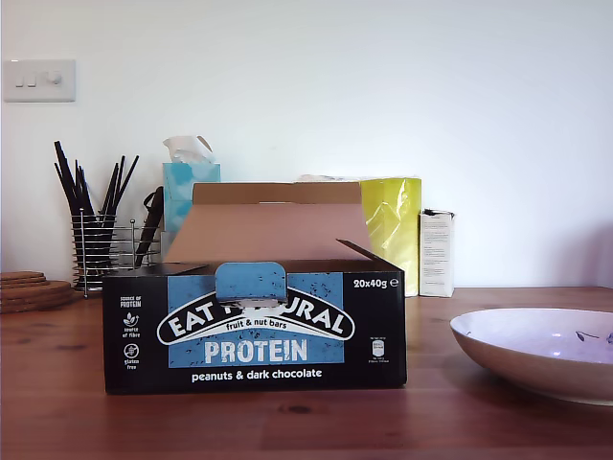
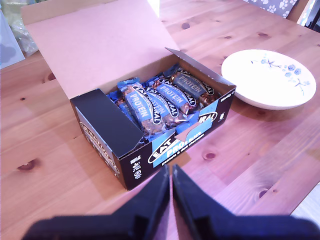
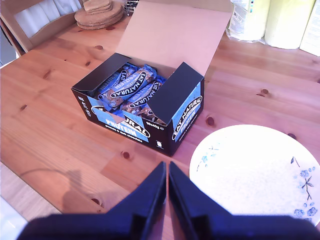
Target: Spread the side flaps of the carton box of snackbars
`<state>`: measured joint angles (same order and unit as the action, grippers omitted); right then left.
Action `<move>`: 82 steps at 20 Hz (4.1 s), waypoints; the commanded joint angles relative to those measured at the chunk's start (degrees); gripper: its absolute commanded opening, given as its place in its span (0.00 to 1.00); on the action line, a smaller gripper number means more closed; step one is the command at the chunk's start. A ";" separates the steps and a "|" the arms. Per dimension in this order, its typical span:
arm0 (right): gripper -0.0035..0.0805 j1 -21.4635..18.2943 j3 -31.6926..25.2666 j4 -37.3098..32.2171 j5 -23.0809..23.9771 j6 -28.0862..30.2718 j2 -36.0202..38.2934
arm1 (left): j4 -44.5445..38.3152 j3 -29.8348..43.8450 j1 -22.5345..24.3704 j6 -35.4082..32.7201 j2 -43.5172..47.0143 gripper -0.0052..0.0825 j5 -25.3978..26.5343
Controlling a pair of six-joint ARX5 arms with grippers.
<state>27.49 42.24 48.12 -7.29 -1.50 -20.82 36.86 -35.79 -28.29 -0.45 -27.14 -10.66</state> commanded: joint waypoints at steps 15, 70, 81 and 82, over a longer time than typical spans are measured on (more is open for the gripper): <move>0.03 0.15 4.55 -1.14 0.00 -0.07 -0.02 | -1.38 -0.31 0.00 0.00 -4.72 0.03 -1.16; 0.03 0.15 4.55 -0.15 -0.02 1.97 -0.76 | -40.96 -32.28 -18.08 4.11 -81.74 0.03 -2.25; 0.03 0.15 4.55 0.28 -0.02 1.95 -0.76 | -42.12 -32.61 -20.31 5.42 -85.83 0.03 -2.08; 0.03 0.15 4.55 0.26 -0.02 1.95 -0.76 | -41.22 -32.65 -20.63 5.42 -85.83 0.03 -1.68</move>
<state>27.49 47.40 48.66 -7.29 0.25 -21.50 -5.67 -68.90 -48.23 4.60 -110.21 -12.36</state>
